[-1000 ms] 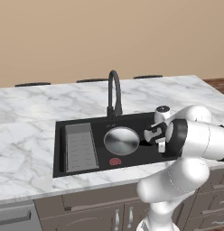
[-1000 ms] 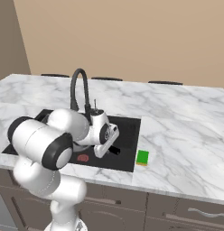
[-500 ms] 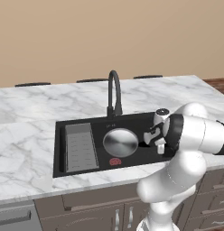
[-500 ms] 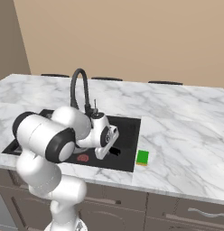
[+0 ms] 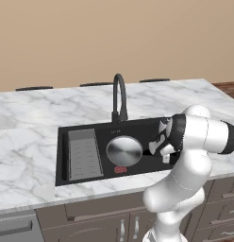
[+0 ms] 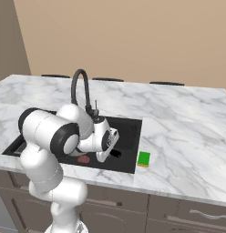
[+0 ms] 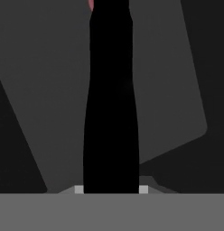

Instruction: Pick the pan and sponge and place them into the sink. Then turn on the water.

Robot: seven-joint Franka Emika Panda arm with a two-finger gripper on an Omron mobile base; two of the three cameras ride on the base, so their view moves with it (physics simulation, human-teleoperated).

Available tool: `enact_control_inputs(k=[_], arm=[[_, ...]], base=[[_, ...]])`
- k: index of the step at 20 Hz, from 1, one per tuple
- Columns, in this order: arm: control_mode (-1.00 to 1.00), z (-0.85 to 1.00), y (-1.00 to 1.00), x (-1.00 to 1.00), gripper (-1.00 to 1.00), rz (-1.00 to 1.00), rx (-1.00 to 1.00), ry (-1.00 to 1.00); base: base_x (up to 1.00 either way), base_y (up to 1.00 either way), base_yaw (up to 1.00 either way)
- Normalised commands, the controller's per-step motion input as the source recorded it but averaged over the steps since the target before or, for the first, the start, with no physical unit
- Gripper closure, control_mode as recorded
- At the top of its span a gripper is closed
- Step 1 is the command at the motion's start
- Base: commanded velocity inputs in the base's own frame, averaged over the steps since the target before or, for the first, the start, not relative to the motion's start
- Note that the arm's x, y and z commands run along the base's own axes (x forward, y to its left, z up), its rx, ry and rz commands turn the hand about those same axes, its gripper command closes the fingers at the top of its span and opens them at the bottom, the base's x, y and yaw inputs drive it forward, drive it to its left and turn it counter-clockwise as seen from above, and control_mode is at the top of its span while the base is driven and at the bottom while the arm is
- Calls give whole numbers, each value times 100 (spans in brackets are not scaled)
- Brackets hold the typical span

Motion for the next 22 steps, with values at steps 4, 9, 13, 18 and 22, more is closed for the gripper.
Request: enact_control_inputs(k=[4,9,13,18,22], arm=[[-100,-15,3,14,100,3,0,0],[-100,-12,2,13,100,3,0,0],[-100,-7,0,9,100,2,-1,0],[-100,-10,0,7,100,3,-3,1],[-100,-11,0,7,100,3,-2,0]], base=[[0,0,0],[0,0,0],[0,0,0],[0,0,0],[0,0,0]])
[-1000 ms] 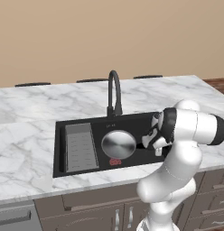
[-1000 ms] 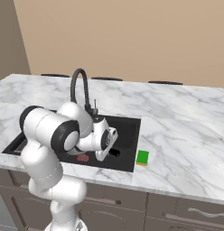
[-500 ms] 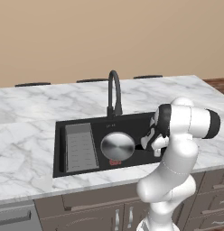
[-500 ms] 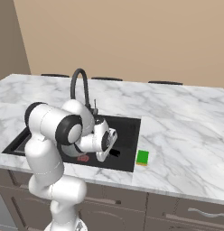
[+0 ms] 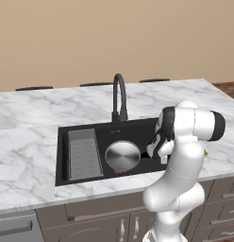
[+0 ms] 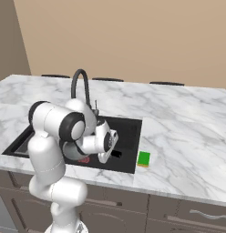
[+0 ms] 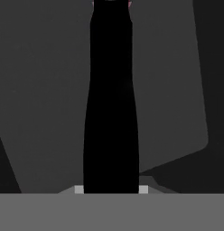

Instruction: Pick the pan and sponge and place them into the sink. Then turn on the water.

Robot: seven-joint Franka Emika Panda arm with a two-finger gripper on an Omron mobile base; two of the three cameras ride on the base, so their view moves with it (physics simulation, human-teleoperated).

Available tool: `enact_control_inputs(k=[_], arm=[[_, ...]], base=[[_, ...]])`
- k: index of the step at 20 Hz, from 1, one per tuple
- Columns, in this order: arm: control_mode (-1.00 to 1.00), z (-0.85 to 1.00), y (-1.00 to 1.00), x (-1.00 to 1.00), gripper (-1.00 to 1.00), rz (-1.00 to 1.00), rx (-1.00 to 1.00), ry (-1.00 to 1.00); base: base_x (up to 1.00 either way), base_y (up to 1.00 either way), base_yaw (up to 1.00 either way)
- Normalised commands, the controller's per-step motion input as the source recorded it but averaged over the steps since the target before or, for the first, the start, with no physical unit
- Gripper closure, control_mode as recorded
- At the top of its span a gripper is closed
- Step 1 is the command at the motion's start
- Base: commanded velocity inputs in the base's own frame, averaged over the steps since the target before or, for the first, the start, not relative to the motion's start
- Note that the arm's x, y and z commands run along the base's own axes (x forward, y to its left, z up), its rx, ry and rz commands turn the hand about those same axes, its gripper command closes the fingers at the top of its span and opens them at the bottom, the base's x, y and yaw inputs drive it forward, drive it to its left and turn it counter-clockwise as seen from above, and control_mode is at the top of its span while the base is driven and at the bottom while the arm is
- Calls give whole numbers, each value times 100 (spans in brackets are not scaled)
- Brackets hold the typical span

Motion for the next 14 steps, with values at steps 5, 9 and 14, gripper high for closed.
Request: enact_control_inputs(k=[5,9,14], arm=[[-100,-14,4,5,100,3,-1,0],[-100,-13,8,4,100,2,-2,-1],[-100,-11,10,4,100,1,-5,-1]], base=[[0,0,0],[0,0,0],[0,0,0]])
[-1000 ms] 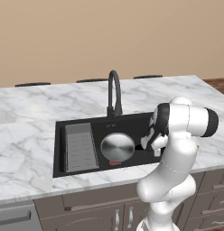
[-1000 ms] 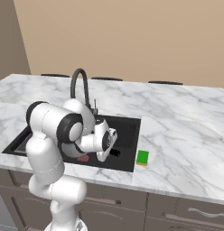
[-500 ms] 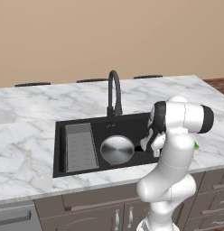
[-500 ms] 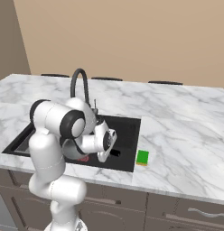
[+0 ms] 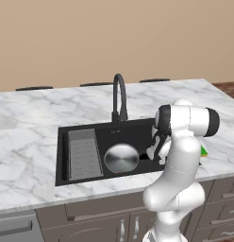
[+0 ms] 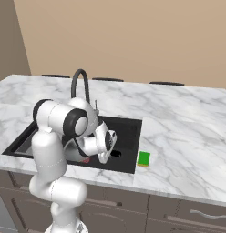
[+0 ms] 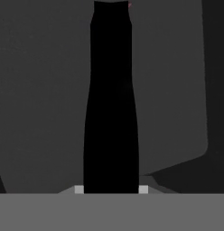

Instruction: Pick the pan and sponge and place them into the sink. Then turn on the water.

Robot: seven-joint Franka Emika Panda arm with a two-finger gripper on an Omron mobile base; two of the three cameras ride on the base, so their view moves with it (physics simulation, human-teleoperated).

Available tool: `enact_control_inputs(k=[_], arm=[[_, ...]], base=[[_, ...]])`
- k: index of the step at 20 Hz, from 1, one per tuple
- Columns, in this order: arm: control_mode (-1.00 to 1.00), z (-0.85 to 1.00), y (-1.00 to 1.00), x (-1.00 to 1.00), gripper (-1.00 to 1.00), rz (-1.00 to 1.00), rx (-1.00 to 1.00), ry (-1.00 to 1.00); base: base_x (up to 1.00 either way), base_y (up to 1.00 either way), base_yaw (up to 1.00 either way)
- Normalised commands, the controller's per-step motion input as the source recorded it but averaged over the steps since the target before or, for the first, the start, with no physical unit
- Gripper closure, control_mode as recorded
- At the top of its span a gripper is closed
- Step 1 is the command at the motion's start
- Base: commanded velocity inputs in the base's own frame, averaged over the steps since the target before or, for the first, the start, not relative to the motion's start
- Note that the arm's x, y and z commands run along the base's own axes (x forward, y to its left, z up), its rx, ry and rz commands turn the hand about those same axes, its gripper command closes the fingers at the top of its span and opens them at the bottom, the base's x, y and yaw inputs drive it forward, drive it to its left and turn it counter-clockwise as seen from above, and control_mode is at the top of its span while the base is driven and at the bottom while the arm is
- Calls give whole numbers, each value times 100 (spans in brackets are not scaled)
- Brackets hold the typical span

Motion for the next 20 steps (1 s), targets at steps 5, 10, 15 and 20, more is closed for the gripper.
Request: enact_control_inputs(k=[5,10,15,20], arm=[[-100,-10,5,5,100,1,-7,0],[-100,-12,6,3,100,1,-6,-1],[-100,-15,4,1,100,1,-6,0],[-100,-13,3,4,100,1,-4,0]], base=[[0,0,0],[0,0,0],[0,0,0],[0,0,0]])
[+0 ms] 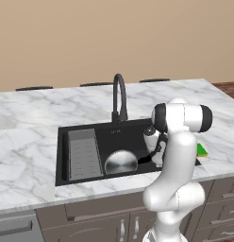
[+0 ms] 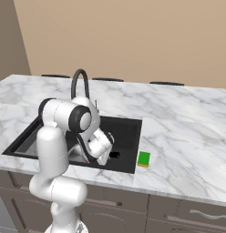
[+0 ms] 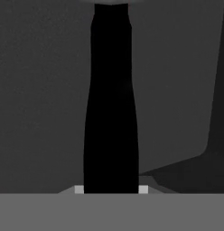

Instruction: Pick the pan and sponge and place them into the sink. Then turn on the water.

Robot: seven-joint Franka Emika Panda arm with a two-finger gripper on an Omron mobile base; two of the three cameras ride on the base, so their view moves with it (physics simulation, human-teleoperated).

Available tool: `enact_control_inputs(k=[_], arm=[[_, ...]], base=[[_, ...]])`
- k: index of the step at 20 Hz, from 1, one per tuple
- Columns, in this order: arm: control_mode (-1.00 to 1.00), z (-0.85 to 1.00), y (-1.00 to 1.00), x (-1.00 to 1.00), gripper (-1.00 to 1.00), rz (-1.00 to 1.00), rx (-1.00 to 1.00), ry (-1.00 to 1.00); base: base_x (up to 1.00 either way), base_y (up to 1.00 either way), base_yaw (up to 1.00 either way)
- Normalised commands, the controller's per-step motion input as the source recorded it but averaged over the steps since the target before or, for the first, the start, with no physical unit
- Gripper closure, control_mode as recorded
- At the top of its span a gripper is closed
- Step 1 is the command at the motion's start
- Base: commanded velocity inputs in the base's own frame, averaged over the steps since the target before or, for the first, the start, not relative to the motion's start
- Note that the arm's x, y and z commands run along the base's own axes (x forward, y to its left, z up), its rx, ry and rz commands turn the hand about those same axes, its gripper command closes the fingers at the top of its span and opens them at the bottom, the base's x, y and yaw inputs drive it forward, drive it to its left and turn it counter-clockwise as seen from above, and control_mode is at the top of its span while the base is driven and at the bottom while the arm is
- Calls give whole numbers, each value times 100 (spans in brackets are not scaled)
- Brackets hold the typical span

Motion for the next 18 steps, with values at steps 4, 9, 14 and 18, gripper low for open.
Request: enact_control_inputs(k=[4,9,14,18], arm=[[-100,-15,4,5,100,1,-4,0],[-100,-14,2,4,100,1,-4,-1],[-100,-17,2,4,100,1,-4,-1],[-100,-18,2,3,100,1,-5,-2]], base=[[0,0,0],[0,0,0],[0,0,0],[0,0,0]])
